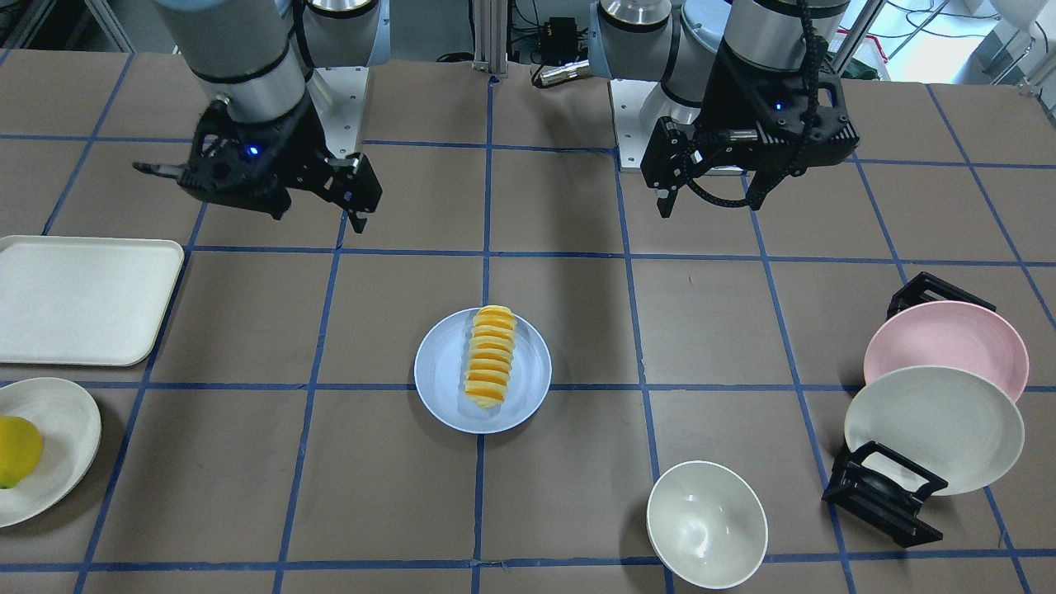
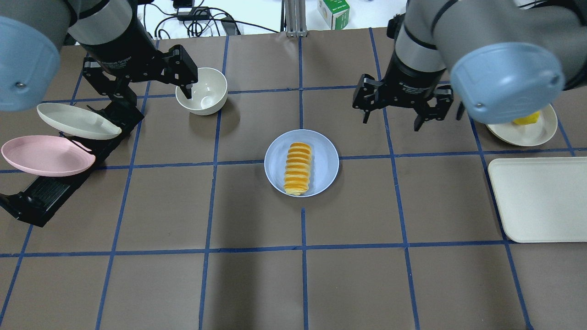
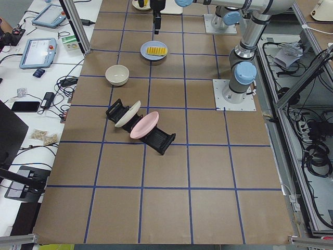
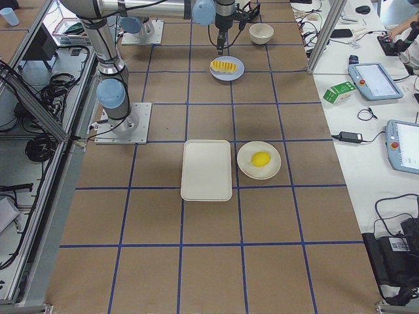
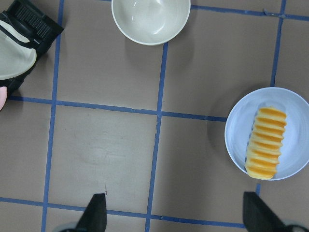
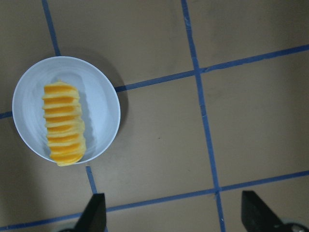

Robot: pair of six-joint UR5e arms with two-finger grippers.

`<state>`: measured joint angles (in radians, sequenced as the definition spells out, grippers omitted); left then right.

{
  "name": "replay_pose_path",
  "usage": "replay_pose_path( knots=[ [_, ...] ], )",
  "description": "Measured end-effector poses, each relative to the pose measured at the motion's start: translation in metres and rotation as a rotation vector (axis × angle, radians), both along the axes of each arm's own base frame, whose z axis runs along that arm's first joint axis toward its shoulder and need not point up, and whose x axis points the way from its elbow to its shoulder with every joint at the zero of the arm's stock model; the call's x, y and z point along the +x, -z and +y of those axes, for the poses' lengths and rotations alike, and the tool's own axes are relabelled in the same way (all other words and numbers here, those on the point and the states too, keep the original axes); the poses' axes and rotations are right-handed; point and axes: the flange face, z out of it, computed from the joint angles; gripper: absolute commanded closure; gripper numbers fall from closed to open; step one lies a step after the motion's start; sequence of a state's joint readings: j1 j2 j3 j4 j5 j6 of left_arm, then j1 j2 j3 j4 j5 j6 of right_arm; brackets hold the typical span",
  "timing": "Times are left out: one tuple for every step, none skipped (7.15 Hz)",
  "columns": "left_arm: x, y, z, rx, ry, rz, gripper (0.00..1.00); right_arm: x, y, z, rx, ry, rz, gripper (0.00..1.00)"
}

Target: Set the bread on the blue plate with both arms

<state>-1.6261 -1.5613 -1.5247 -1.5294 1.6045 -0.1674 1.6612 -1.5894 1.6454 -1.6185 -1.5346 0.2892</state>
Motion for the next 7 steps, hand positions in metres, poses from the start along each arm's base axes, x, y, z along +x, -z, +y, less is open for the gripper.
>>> replay_pose_path(
  knots=[
    [0.0,0.0,0.0,0.0,0.0,0.0,0.0,-0.021,-0.016,0.014,0.009,-0.006,0.004,0.0],
    [0.0,0.0,0.0,0.0,0.0,0.001,0.0,-0.037,-0.023,0.022,0.017,-0.011,0.002,0.0],
    [0.0,0.0,0.0,0.0,0.0,0.0,0.0,-0.047,-0.024,0.024,0.026,-0.023,-0.002,0.0],
    [0.0,0.0,0.0,0.0,0.0,0.0,0.0,-0.054,-0.017,0.025,0.039,-0.031,-0.003,0.0],
    [0.0,0.0,0.0,0.0,0.001,0.0,0.0,-0.057,-0.008,0.03,0.052,-0.03,0.0,0.0],
    [0.0,0.0,0.0,0.0,0.001,0.0,0.0,-0.058,-0.004,0.034,0.058,-0.027,0.002,0.0],
    [0.0,0.0,0.0,0.0,0.001,0.0,0.0,-0.058,-0.005,0.036,0.055,-0.021,0.003,0.0]
  ],
)
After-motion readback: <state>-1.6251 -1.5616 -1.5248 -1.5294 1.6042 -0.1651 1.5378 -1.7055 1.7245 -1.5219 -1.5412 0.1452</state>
